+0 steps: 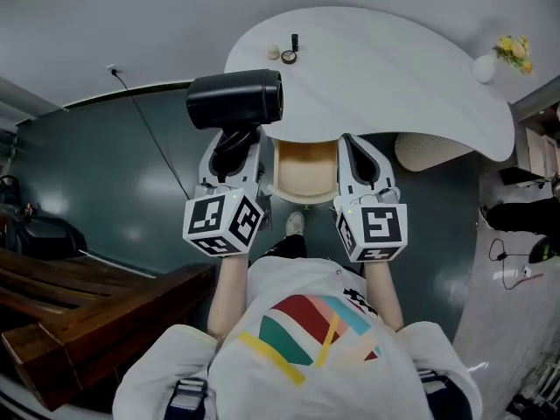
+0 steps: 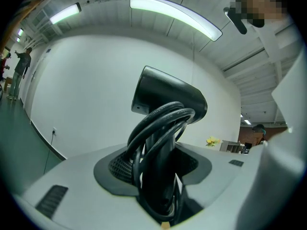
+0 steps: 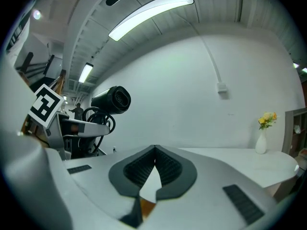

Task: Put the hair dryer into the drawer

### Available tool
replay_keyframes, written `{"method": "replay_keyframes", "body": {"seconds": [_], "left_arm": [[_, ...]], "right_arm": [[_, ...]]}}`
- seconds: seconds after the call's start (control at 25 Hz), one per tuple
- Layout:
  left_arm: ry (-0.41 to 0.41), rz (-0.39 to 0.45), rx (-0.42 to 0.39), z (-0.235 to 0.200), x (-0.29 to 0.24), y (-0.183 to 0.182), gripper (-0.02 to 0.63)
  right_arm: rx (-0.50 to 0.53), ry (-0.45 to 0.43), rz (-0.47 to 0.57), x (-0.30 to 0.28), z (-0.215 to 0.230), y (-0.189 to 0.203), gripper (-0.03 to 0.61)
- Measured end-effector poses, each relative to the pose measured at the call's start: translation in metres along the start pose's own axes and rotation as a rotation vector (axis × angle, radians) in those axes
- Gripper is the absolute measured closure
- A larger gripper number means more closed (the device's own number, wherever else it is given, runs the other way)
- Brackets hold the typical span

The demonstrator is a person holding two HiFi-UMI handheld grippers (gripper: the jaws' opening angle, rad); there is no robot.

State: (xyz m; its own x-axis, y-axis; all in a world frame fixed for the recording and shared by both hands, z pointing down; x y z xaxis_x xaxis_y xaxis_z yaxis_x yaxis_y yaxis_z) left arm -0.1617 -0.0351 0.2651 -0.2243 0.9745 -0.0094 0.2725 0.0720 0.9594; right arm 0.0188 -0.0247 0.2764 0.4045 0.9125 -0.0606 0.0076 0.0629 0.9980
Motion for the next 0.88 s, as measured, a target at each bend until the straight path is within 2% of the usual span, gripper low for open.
{"method": "replay_keyframes", "body": {"seconds": [0.2,0.48,0.88], "left_arm": [[0.026,0.000,-0.003,-0.018,-0.043,-0.007,0.387],[0.023,-0.021,0.019,-0.021,-0.065,-0.003,0.387],[-0.053,-0.028,0.023,0.001,-0.065,0.010,0.387]], "right_arm": [[0.015,0.018,0.000,-0.044,0.004,-0.007,0.568],[0.025,0.021,0.002,-0.065,0.011,-0.012,0.566],[-0.004,-0.063,0.003,-0.077,0.034,-0.012,0.568]]}}
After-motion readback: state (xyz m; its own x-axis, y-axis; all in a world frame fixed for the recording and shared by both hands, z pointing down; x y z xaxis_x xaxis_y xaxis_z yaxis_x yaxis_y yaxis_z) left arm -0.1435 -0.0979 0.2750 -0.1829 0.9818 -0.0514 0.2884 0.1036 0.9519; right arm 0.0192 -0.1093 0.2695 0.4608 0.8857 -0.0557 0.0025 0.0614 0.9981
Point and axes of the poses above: the fingertips, and each gripper's own axes: x backward along the fingers, z to its right, y out of its underside, the point moved 2 cm from there along x, backward along the fingers, and after that the axes turned 6 degrees about z, right-handed, at the moved point
